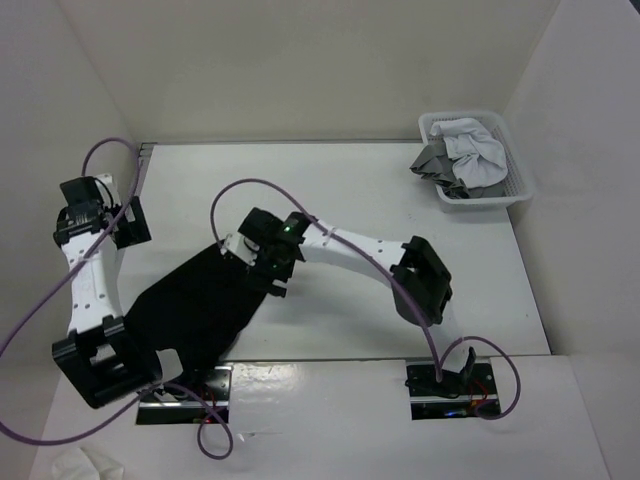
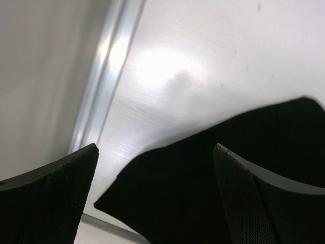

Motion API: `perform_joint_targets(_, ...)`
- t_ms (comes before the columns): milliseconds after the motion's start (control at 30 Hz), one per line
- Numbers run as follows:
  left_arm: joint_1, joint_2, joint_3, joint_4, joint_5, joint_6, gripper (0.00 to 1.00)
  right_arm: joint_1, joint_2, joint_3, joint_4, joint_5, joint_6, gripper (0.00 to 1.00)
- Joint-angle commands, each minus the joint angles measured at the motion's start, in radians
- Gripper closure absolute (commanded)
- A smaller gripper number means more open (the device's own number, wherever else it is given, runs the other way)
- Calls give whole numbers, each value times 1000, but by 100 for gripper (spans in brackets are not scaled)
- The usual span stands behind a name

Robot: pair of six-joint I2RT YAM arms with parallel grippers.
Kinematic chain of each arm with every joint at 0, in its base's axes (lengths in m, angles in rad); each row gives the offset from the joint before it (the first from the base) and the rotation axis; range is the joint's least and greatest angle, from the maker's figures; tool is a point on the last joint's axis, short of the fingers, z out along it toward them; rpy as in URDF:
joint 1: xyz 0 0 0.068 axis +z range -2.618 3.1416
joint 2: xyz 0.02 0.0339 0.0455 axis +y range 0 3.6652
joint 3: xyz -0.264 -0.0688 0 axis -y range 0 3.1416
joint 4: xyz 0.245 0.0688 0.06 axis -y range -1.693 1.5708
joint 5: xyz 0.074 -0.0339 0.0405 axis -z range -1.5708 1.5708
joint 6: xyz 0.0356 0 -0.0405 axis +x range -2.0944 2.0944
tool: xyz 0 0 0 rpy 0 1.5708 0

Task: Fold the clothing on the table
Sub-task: Flatten the skirt out

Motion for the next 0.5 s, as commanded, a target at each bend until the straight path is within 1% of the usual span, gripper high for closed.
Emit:
perform_joint_targets(0, 38, -127, 6, 57, -3, -49, 0, 13, 52, 68, 73, -5, 13, 11)
perform_joint_targets(100, 49, -196, -17, 57, 6, -58, 0, 22, 89, 87, 91, -6, 27, 11)
perform_joint_targets(133, 60, -219, -17, 57, 6, -58, 0, 22, 100, 88, 122, -6, 39, 11)
perform_joint_targets(200, 60, -228, -43, 57, 17, -58, 0, 32, 115, 106, 145, -6, 50, 11)
perform_joint_targets(233, 60, -240, -55, 57, 17, -49, 0, 41, 141, 106, 185, 4, 60, 11)
perform_joint_targets(333, 60, -251, -66, 48, 17, -49, 0, 41, 152, 115, 220, 4, 74, 11)
perform_joint_targets(467, 60, -274, -78, 48, 17, -49, 0, 41, 210, 156, 242, -6, 109, 11)
